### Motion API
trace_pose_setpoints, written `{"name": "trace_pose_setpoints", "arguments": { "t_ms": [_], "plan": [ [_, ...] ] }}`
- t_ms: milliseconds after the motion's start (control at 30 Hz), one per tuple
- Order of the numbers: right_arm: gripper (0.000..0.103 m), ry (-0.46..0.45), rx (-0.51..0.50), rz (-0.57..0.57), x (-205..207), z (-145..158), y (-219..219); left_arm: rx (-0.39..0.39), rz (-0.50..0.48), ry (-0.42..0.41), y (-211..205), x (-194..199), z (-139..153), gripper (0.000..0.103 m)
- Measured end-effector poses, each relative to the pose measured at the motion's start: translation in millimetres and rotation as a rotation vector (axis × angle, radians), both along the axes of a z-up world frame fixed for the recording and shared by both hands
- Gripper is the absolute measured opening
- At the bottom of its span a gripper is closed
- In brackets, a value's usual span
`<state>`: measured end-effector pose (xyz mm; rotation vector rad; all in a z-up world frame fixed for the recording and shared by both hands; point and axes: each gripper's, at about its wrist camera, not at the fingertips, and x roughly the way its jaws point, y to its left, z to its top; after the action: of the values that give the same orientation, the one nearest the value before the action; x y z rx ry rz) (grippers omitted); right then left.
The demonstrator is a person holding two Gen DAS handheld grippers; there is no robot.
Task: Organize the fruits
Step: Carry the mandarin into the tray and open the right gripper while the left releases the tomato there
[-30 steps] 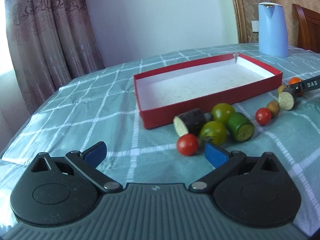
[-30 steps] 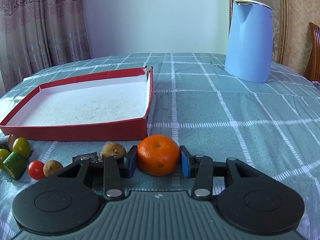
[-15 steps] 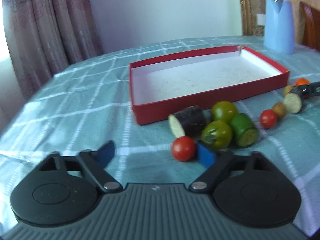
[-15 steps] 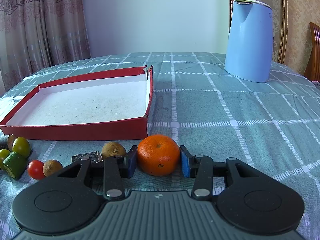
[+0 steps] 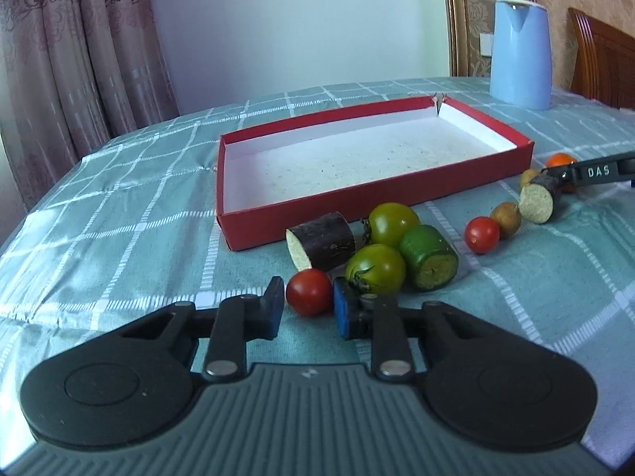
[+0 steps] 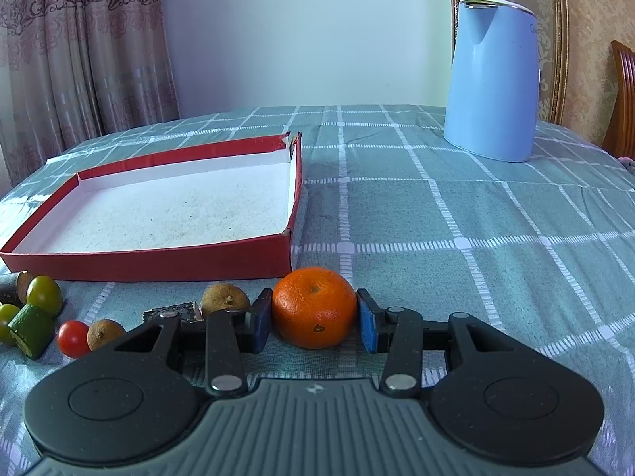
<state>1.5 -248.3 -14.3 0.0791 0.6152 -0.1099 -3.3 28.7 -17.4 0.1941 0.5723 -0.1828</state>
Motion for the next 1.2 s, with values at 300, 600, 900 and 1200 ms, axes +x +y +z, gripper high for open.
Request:
{"name": "trace_pose_setpoints", "arguments": {
  "t_ms": [300, 600, 900, 1200],
  "plan": [
    [0.043, -0.052, -0.026, 0.034, -7, 13, 8, -0.046, -0.013, -0.067, 7, -2, 25, 0.023],
    [0.043, -0.089, -0.102, 0.060, 54, 45, 25, -0.059, 0.044, -0.089, -12, 77, 46, 0.023],
    [0.043, 0.049, -0.118, 0.099, 131, 20, 44, -0.025, 0.126, -0.006, -28, 155, 29, 0.024],
    [0.043, 0.119, -0.122, 0.114, 151, 8, 46, -0.027, 0.143, 0.003, -24, 165, 20, 0.054]
  ]
}}
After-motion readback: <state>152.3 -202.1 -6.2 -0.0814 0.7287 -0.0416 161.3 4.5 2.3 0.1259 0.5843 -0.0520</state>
